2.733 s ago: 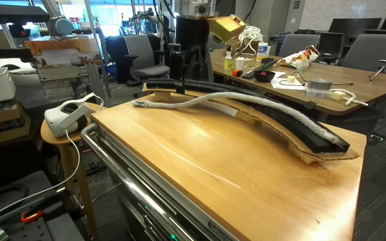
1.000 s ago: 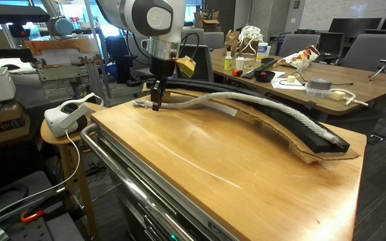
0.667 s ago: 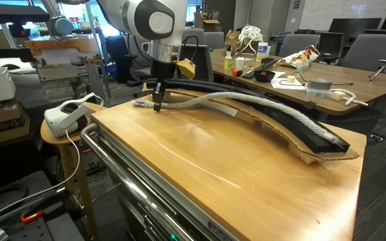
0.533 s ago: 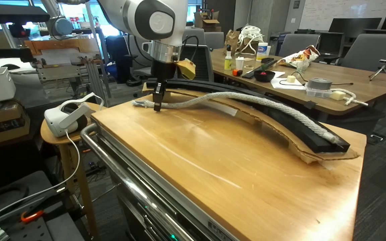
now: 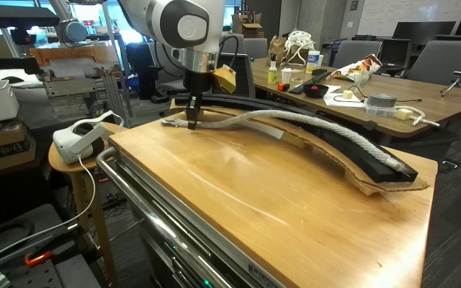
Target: Put the white rope on the black board
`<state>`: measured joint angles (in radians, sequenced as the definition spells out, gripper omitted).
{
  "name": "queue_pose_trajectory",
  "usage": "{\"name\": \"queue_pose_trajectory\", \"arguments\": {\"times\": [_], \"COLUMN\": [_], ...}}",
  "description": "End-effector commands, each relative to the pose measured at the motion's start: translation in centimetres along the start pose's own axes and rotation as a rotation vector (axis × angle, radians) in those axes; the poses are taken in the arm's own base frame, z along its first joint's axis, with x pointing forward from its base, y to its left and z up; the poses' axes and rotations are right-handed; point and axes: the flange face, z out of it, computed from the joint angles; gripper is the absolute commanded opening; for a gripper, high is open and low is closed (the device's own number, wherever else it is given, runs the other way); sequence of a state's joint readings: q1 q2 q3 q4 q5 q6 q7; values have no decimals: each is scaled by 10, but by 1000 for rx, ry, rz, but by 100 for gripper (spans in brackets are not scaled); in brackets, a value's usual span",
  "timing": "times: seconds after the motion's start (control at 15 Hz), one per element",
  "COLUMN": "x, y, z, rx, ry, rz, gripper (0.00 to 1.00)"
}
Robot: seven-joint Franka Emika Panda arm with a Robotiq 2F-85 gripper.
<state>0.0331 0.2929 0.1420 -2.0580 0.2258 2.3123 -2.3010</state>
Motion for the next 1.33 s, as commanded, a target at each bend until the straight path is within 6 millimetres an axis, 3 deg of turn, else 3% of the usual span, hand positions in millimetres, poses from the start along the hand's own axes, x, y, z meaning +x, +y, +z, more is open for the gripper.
{"name": "queue_pose_trajectory", "arguments": {"times": [0.0, 0.13, 0.4, 0.53, 0.6, 0.8, 1.27], "x": [3, 5, 6, 8, 9, 12, 10], "y": [10, 13, 18, 23, 24, 25, 15], "z": [-4, -2, 2, 6, 7, 2, -3], "rx": [-56, -60, -74, -69, -68, -105, -209], "ry": [-36, -52, -84, -120, -133, -148, -142], "rz": [-22, -33, -34, -49, -57, -56, -1], "gripper": [52, 47, 17, 12, 17, 14, 23]}}
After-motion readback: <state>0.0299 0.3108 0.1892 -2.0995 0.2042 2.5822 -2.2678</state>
